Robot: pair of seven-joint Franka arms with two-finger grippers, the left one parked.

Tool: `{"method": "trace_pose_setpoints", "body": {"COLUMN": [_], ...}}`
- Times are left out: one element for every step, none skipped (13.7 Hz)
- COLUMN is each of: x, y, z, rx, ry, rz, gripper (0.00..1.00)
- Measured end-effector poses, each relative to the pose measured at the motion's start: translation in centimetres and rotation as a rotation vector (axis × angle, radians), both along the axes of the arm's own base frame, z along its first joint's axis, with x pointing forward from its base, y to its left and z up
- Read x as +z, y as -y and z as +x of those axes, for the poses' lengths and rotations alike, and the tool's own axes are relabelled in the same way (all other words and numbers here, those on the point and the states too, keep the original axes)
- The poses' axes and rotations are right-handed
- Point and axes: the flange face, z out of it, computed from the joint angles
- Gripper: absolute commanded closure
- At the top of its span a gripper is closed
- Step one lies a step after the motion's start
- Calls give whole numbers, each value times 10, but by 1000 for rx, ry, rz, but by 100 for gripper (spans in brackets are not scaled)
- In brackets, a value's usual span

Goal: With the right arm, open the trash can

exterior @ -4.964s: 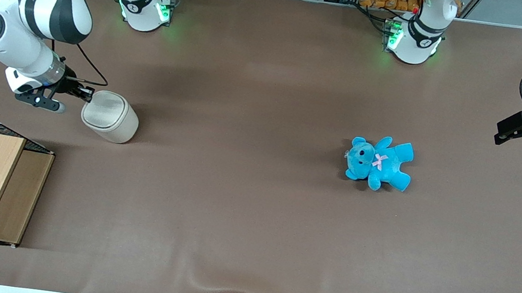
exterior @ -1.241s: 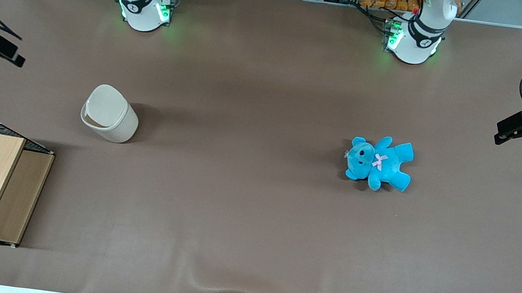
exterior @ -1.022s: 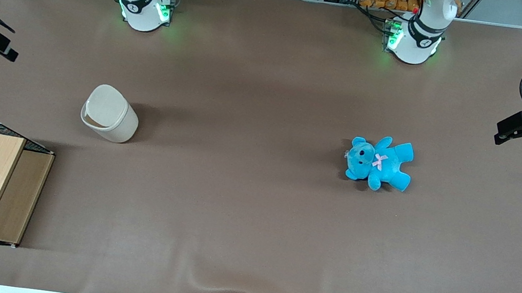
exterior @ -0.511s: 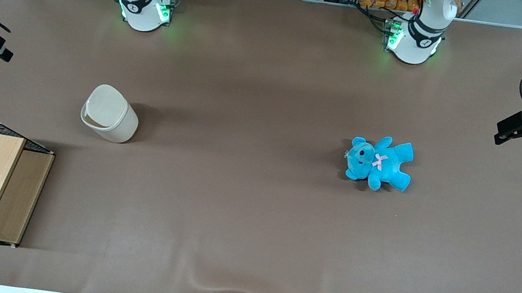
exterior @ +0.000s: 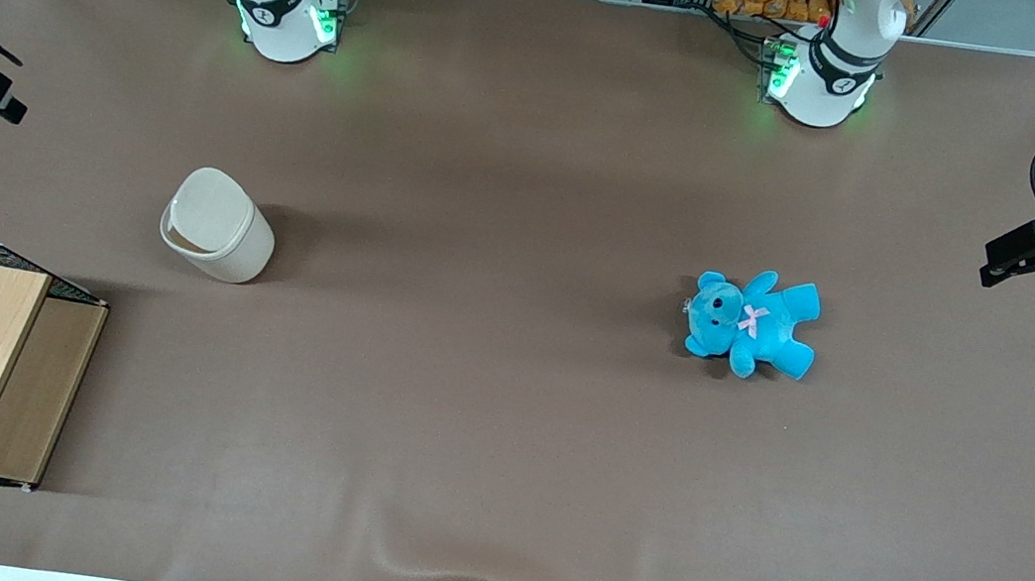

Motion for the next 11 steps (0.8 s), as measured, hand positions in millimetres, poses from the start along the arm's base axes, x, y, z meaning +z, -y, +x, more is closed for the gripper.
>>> {"method": "trace_pose_setpoints", "body": {"x": [0,-1,-2,-3,-4,-4,-5,-5,-6,-7,-7], "y": [0,0,0,0,0,0,0,-1,-2,-3,-3], "z": [0,1,1,2,2,2,3,3,3,3,3], "rx": [1,2,4,5,7,12,17,22,27,30,32], "ry": [-1,-2,-4,-5,-6,-7,-8,-10,-12,-15,-16], "rz": [0,0,0,0,1,1,1,1,-1,-5,-8], "gripper": [0,0,0,0,0,0,0,0,0,0,0]}}
